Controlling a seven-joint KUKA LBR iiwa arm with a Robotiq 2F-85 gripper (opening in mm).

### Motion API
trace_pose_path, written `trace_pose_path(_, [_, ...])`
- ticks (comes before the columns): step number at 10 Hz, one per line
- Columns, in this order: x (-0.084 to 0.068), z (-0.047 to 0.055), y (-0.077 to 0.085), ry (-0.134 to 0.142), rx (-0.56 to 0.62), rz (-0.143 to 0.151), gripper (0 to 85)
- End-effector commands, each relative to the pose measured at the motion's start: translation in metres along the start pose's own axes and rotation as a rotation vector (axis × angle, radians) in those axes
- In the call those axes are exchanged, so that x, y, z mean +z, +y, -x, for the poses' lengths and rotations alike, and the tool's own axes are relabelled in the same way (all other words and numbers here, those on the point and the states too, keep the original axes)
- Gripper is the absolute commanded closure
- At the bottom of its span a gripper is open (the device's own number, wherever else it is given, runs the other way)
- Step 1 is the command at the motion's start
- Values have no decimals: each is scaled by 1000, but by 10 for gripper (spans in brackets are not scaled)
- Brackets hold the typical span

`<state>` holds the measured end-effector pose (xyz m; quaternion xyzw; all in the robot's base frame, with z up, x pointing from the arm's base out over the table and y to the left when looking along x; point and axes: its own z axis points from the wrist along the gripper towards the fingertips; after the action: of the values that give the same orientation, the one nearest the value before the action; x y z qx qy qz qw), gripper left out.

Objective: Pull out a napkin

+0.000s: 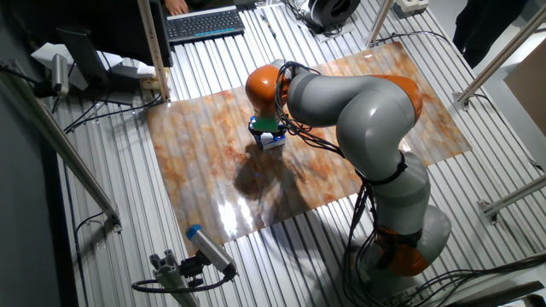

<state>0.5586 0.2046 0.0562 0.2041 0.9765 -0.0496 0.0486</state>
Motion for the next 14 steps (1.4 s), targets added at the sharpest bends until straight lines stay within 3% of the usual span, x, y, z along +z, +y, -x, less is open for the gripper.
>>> trace_pose_path(1, [0,0,0,3,-3,0,340])
trace_pose_path(2, [0,0,0,6,-8,6,510])
trace_pose_path(4, [0,0,0,12,-18,14,510])
trace_pose_path(5, [0,0,0,17,-24,16,680])
trace_pose_path(9, [0,0,0,23,-32,20,680])
trace_pose_path(11, [0,0,-1,16,-32,-4,680])
trace_pose_path(12, [3,-2,-4,-2,-14,-20,510])
trace_pose_path(13, [8,-5,-7,-29,24,-36,170])
trace_pose_path(14, [10,-8,-9,-39,54,-50,170])
